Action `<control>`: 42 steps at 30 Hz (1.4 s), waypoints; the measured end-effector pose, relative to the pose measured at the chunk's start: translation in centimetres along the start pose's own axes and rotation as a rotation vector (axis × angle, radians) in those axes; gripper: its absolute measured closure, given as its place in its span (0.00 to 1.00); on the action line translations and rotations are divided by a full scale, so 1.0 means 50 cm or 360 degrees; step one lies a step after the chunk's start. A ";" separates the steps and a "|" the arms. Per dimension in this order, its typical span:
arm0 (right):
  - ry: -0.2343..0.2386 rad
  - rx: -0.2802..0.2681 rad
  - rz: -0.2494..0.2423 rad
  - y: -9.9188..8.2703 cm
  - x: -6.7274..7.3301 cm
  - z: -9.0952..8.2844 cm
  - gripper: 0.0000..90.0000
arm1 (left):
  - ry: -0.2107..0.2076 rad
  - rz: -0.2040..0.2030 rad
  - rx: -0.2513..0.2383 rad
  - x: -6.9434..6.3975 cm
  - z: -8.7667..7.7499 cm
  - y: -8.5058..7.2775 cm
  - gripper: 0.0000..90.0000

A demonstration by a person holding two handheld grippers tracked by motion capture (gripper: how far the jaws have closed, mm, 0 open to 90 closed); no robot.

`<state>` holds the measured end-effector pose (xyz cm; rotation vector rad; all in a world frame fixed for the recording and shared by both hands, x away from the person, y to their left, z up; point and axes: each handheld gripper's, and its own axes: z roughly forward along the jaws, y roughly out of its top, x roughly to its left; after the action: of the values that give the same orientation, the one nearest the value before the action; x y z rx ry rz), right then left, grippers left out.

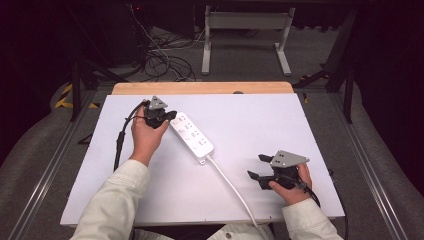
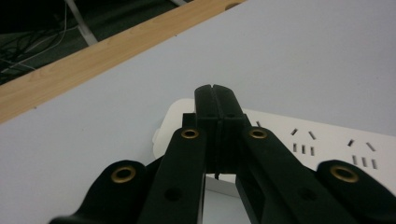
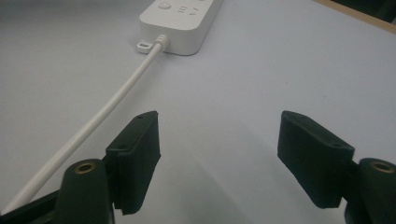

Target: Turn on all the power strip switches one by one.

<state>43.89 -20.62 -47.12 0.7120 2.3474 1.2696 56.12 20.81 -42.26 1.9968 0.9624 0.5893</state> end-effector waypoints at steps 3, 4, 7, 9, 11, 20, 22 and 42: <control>-0.0005 -0.0003 -0.0001 0.000 0.001 -0.001 0.34 | -0.0009 0.0008 -0.0024 -0.002 -0.019 0.005 1.00; -0.0005 -0.0005 -0.0003 0.000 0.002 -0.001 0.34 | -0.0015 0.0001 -0.0037 -0.004 -0.024 0.007 1.00; -0.0005 -0.0004 -0.0003 0.000 0.002 -0.001 0.34 | -0.0035 0.0012 -0.0067 -0.007 -0.037 0.013 1.00; -0.0006 -0.0004 0.0000 0.000 0.002 -0.001 0.34 | -0.0047 0.0023 -0.0086 -0.013 -0.044 0.016 1.00; -0.0006 -0.0004 0.0000 0.000 0.001 -0.001 0.34 | -0.0061 0.0048 -0.0086 -0.019 -0.052 0.018 1.00; -0.0009 -0.0017 0.0000 0.001 0.003 -0.004 0.33 | -0.0183 0.0089 -0.0224 -0.054 -0.128 0.017 0.77; -0.0008 -0.0027 0.0000 0.002 0.003 -0.005 0.33 | -0.0218 0.0102 -0.0254 -0.062 -0.149 0.012 0.72; 0.0010 -0.0068 0.0005 0.005 0.007 -0.009 0.31 | -0.0372 0.0116 -0.0336 -0.099 -0.258 -0.129 0.31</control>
<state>43.45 -20.60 -46.72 0.6997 2.3177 1.3216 41.63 25.34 -40.78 1.8684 0.6604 0.4638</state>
